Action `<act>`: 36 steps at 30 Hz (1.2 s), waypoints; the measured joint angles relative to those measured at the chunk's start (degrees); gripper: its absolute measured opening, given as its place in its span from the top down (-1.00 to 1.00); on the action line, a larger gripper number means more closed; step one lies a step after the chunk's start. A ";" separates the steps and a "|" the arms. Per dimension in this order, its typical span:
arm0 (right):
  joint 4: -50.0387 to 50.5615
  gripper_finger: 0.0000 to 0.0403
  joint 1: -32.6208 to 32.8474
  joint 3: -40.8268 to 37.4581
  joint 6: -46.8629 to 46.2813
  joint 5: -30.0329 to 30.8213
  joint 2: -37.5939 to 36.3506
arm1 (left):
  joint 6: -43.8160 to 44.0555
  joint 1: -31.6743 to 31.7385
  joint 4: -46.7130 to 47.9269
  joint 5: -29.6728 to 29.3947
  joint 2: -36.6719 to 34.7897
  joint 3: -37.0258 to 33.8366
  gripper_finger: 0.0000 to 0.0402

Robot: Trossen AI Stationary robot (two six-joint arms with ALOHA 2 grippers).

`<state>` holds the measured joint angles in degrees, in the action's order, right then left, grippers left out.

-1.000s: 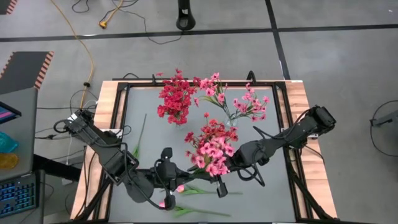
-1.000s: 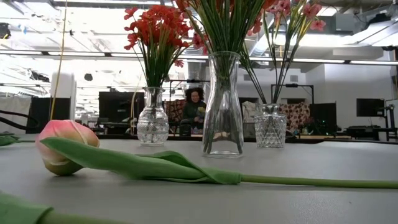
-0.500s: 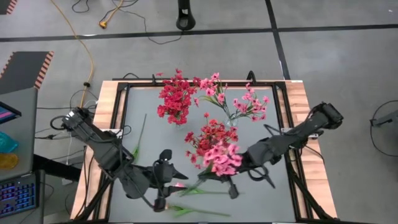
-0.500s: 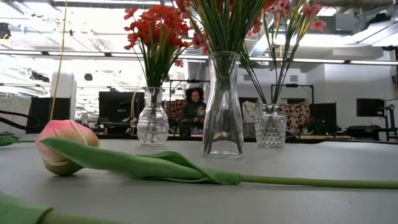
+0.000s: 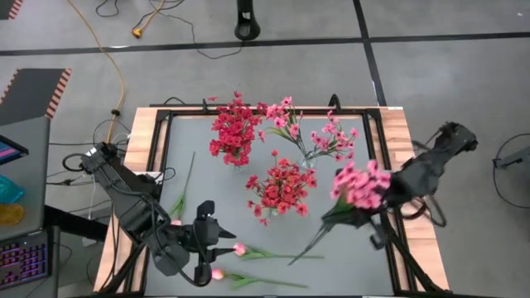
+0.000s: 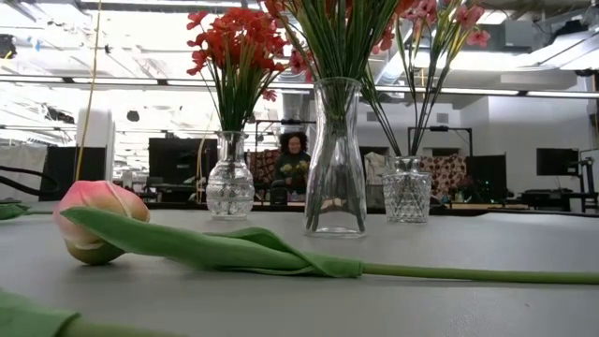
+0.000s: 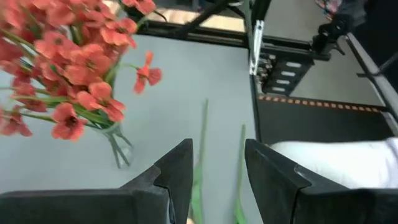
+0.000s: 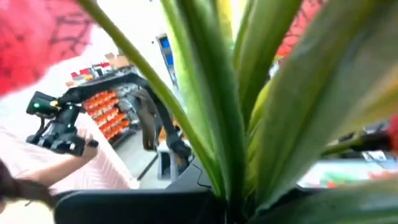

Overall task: Sort flowers into vase by color
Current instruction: Put the pink flowers into the top right transparent vase

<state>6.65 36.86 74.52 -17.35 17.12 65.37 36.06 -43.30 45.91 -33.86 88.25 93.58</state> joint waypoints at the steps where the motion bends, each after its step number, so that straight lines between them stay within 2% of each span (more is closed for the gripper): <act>1: 2.43 0.81 -0.02 0.00 -1.05 0.30 -1.14 | -0.06 -0.24 -0.02 -0.97 0.00 0.00 0.34; 6: 15.65 0.85 -0.04 0.00 -3.25 9.87 -4.87 | -0.20 -0.71 -0.05 -2.87 0.00 0.00 0.34; 12: 25.71 0.79 -0.29 0.00 -3.36 18.32 -7.85 | 0.22 -0.65 0.00 -3.02 -0.02 0.01 0.34; 22: 35.32 0.82 -0.49 0.00 -3.26 33.36 -6.32 | 0.22 -0.66 0.04 -3.02 -0.02 0.00 0.34; 26: 36.15 0.79 -1.56 -0.02 -3.12 37.25 -3.55 | 0.22 -0.66 0.06 -3.02 -0.02 0.00 0.34; 30: 38.17 0.84 -3.82 -0.02 -3.06 40.92 -0.97 | 0.22 -0.66 0.06 -3.02 -0.02 0.00 0.34; 36: 38.14 0.82 -7.95 -0.02 -3.19 41.34 0.99 | 0.19 -0.66 0.09 -3.02 -0.02 0.00 0.34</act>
<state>44.79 28.91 74.50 -20.53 58.46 66.36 36.25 -43.97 46.01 -36.88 88.23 93.58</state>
